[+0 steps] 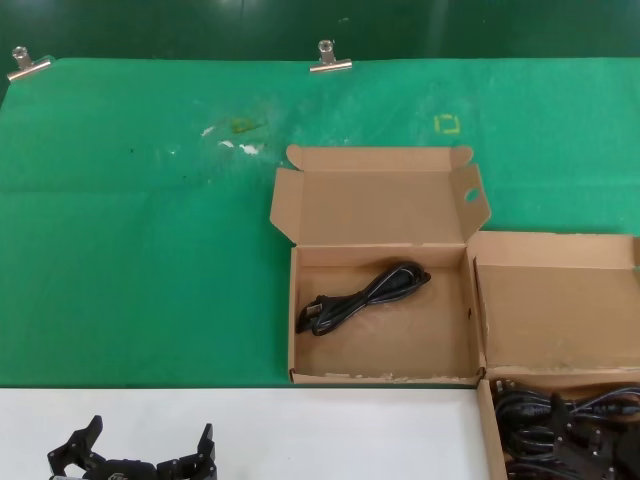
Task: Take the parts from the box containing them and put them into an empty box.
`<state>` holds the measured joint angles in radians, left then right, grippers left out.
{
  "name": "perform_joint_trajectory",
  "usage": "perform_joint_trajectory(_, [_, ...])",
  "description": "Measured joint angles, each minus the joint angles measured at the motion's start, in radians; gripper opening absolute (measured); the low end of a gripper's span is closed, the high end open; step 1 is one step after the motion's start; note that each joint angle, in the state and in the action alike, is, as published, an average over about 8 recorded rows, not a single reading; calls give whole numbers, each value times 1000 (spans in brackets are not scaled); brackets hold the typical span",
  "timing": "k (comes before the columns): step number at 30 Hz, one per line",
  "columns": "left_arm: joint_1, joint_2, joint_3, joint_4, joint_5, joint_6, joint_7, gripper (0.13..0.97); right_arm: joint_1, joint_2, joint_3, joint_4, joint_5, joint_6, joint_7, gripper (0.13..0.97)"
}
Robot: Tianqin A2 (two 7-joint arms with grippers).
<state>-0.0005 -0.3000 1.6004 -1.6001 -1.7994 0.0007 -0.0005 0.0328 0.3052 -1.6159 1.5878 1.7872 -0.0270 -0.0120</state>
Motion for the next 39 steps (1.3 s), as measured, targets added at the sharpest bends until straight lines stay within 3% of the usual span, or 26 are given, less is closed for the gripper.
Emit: perform_joint_trajectory(39, [0, 0, 0, 0, 0, 0, 0, 966, 0, 0, 0, 0, 0, 0, 0, 966])
